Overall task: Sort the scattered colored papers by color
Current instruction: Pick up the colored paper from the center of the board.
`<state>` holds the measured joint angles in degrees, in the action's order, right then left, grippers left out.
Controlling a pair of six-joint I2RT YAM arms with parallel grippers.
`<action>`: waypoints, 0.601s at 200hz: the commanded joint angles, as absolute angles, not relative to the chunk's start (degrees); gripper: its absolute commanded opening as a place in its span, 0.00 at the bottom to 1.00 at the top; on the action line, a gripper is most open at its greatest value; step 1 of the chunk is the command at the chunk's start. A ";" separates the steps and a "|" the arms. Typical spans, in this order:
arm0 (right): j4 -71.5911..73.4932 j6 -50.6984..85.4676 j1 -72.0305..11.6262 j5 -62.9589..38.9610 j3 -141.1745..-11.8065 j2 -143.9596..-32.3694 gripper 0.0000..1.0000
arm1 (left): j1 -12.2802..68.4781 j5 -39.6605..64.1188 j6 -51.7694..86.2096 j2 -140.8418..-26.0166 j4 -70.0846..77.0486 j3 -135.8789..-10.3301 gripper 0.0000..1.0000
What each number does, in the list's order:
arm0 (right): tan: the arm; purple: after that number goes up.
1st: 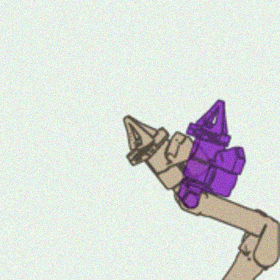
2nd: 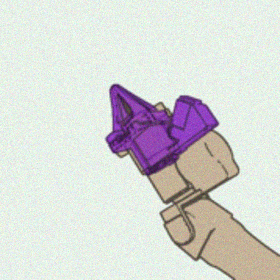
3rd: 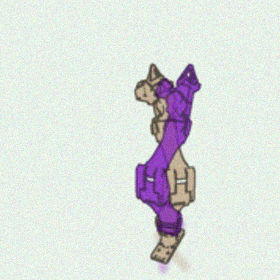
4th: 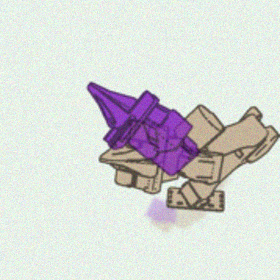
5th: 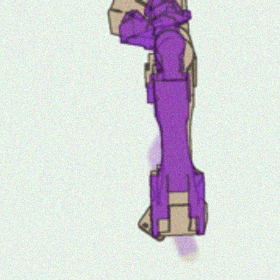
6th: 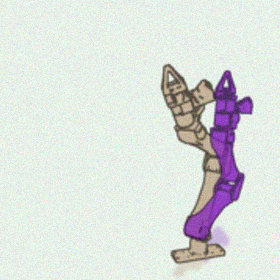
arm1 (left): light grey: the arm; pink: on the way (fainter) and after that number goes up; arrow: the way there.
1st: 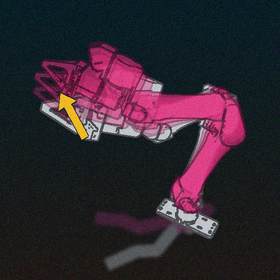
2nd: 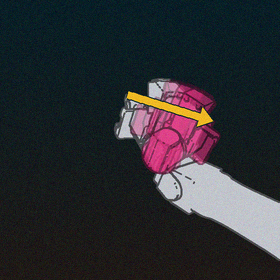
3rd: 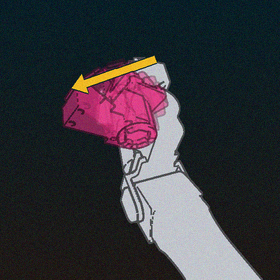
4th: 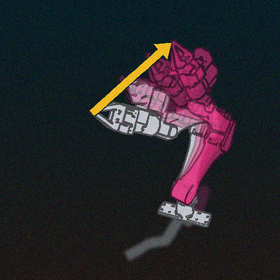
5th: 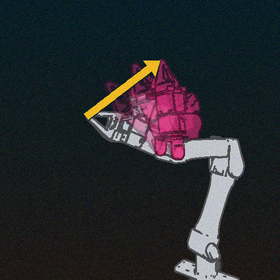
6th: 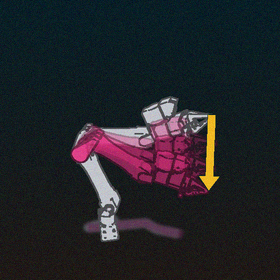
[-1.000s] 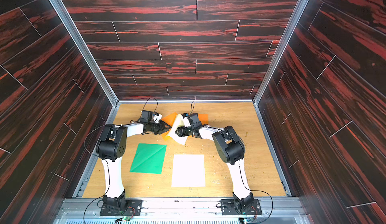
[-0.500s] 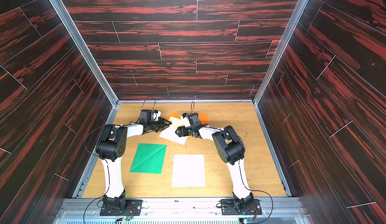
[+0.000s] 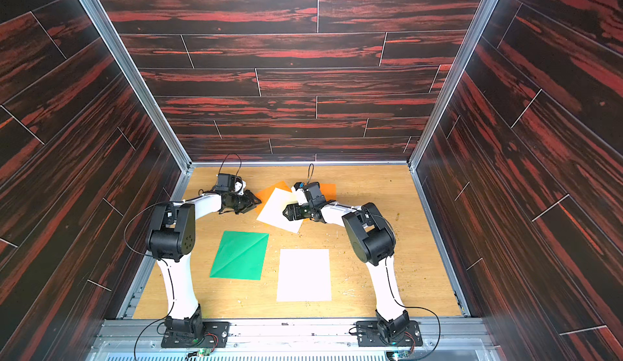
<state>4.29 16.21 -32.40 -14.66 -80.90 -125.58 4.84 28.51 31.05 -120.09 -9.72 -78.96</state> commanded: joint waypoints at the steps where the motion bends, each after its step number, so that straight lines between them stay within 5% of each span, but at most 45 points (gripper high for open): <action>1: -5.63 16.64 -32.34 -13.36 -78.67 -131.11 0.80 | 4.94 26.42 27.09 -116.14 -16.44 -79.25 0.37; 120: -5.54 16.66 -32.34 -13.65 -78.80 -131.22 0.80 | 5.08 31.43 27.31 -115.44 -16.48 -72.01 0.37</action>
<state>4.43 15.86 -32.40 -14.79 -81.01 -125.80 4.89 27.77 25.98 -115.26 -19.25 -73.78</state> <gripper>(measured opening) 0.796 0.367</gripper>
